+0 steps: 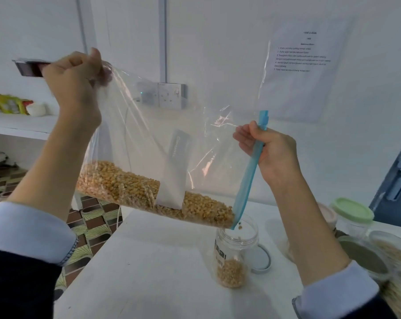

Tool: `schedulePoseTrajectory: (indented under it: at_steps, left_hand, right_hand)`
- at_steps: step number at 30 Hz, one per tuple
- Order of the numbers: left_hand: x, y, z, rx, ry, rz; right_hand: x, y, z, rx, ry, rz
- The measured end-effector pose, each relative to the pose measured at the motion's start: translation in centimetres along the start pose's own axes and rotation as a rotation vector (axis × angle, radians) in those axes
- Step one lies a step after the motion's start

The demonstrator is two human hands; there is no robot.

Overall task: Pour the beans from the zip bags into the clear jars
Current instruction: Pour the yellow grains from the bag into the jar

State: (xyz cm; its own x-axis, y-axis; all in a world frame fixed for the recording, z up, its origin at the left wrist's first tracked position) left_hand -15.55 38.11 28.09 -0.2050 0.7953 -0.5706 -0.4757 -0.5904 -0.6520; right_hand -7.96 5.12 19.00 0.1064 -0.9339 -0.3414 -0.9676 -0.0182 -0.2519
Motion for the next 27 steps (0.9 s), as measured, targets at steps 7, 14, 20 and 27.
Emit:
schedulePoseTrajectory:
  at_steps: [7,14,20,27]
  left_hand:
    - [-0.1,0.1,0.2,0.001,0.009,0.007]
    - [-0.2,0.4,0.4,0.005,-0.001,0.011]
    - [-0.2,0.6,0.5,-0.017,-0.038,-0.012]
    - [-0.7,0.9,0.5,-0.018,-0.040,-0.023]
  right_hand:
    - [0.1,0.1,-0.1,-0.003,0.004,0.010]
    - [0.6,-0.1,0.2,0.001,-0.008,0.045]
    - [1.2,-0.3,0.0,0.011,-0.019,0.053]
    - [1.3,-0.5,0.3,-0.007,0.018,0.031]
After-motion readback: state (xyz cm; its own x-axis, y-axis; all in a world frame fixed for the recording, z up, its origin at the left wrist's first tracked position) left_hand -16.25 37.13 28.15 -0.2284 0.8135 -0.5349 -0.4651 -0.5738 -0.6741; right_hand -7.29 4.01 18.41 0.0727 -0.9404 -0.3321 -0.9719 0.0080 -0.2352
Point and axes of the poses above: each hand's wrist, its own y-axis away from the middle knuckle, its own x-axis out of the back of the hand, z = x × y, the point moved 7 cm from there along -y, towards the middle knuckle, and after that the axes turned 8 degrees about y, right-handed, at the moved point
